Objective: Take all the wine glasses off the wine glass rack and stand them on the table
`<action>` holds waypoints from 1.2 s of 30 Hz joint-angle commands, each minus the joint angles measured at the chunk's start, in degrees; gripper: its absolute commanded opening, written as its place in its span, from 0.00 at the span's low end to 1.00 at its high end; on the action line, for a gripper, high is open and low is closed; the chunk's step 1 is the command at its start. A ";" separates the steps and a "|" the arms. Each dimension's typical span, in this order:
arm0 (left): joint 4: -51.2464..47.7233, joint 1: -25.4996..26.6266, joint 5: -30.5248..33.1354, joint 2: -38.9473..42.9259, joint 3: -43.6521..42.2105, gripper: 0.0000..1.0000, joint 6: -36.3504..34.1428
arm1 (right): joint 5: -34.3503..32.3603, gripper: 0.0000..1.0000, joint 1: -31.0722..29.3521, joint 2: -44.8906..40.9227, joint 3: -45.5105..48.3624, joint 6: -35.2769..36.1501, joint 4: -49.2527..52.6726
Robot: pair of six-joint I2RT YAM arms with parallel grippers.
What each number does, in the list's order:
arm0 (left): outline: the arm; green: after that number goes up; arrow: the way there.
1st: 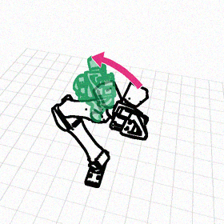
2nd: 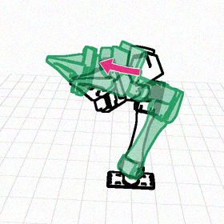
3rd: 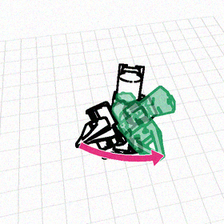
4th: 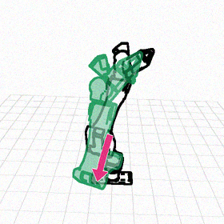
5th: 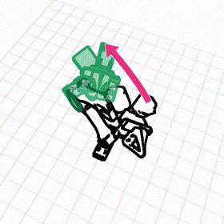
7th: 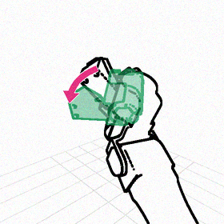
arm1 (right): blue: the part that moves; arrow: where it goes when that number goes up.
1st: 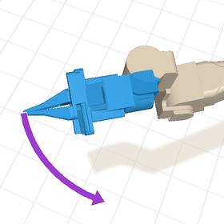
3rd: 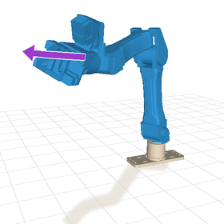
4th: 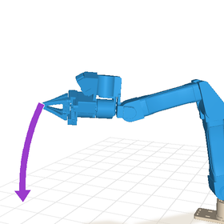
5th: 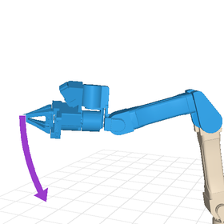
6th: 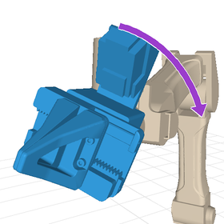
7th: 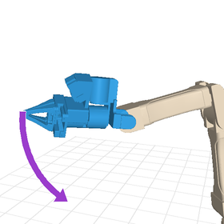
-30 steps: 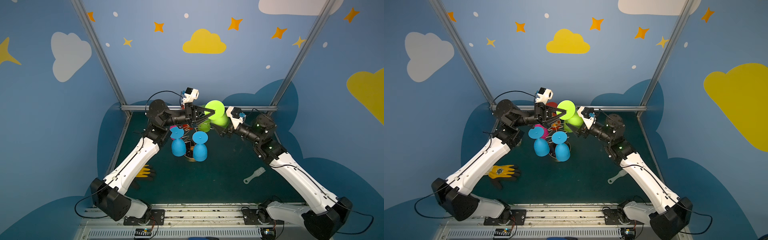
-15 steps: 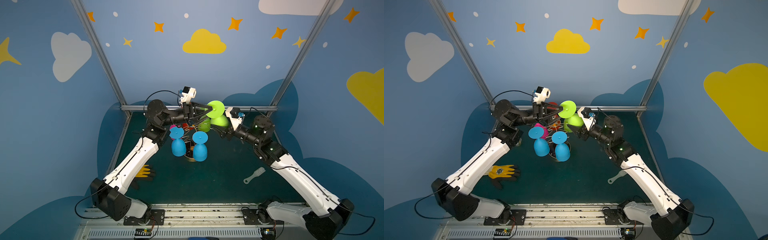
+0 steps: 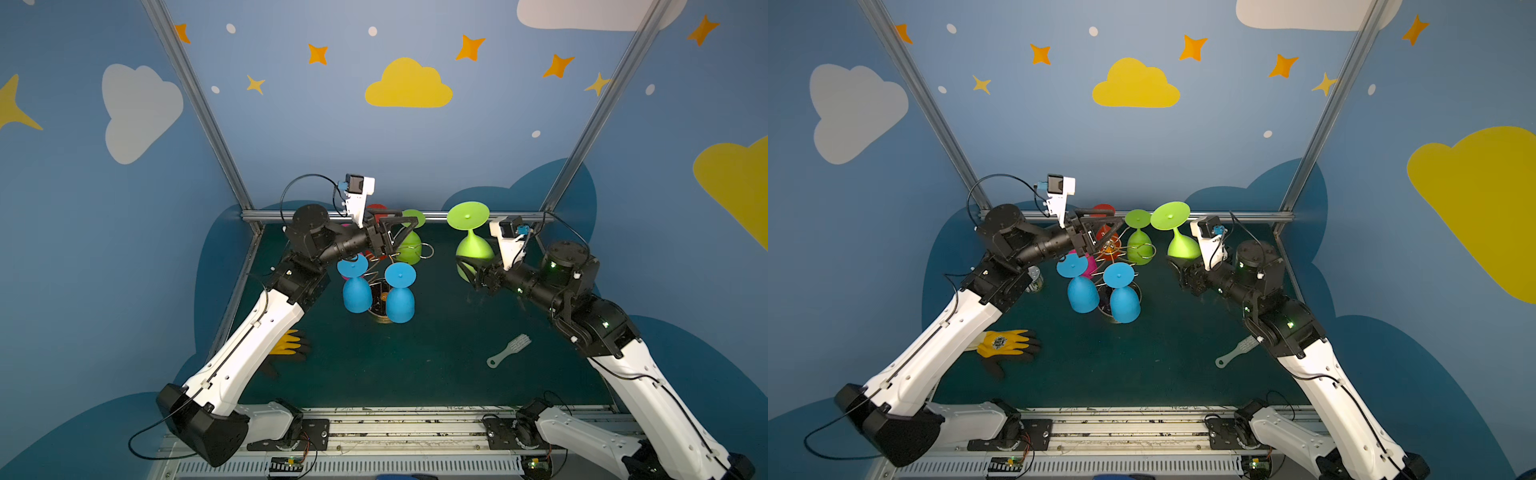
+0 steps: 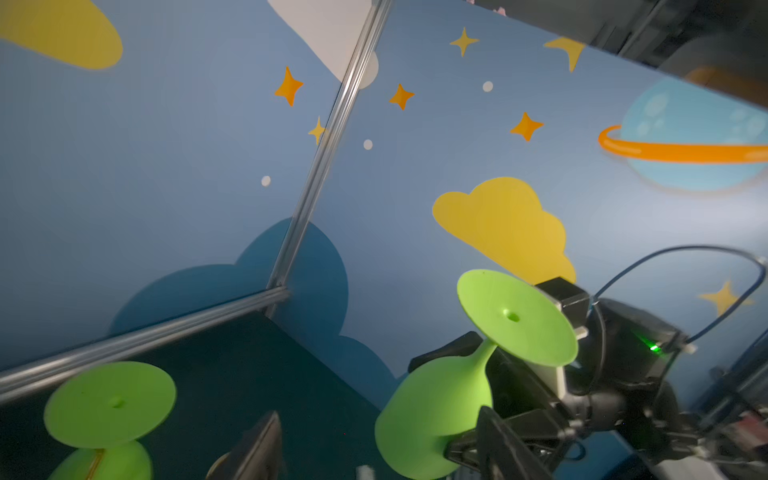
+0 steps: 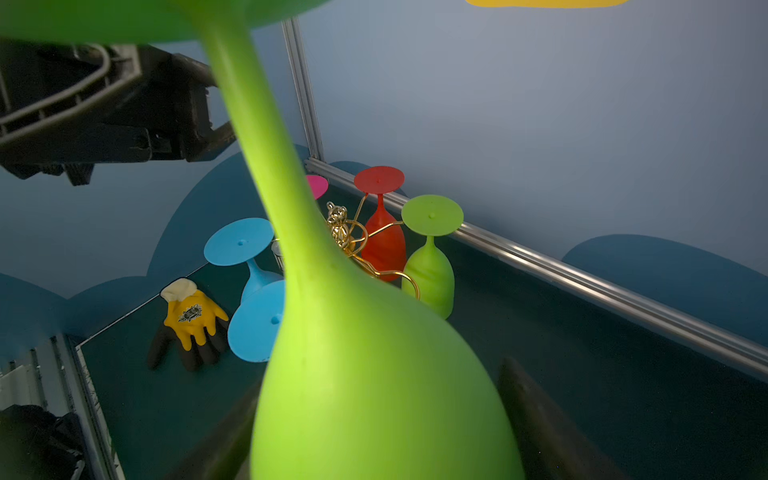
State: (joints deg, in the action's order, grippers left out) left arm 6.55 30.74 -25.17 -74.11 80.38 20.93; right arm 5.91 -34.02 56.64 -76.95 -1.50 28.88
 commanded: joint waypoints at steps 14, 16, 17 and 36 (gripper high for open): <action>21.22 6.00 7.95 -3.78 -10.38 0.71 -48.38 | 3.34 0.30 -0.35 5.08 -4.07 -3.55 8.27; 22.34 6.00 7.01 -3.69 -11.07 0.70 -48.49 | 3.57 0.29 -0.37 5.73 -4.48 -3.51 8.41; 22.88 6.01 6.45 -3.63 -11.36 0.69 -48.30 | 3.74 0.29 -0.39 6.14 -4.54 -3.44 8.48; 21.81 6.06 -0.10 -4.51 -10.72 0.50 -50.74 | 8.05 0.24 -1.13 8.99 -4.08 -4.54 9.16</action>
State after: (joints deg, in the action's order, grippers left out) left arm 27.20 36.71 -23.70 -78.41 69.52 -29.32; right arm 12.73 -34.65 65.17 -79.75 -5.61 37.65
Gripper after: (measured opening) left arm 0.509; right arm 0.744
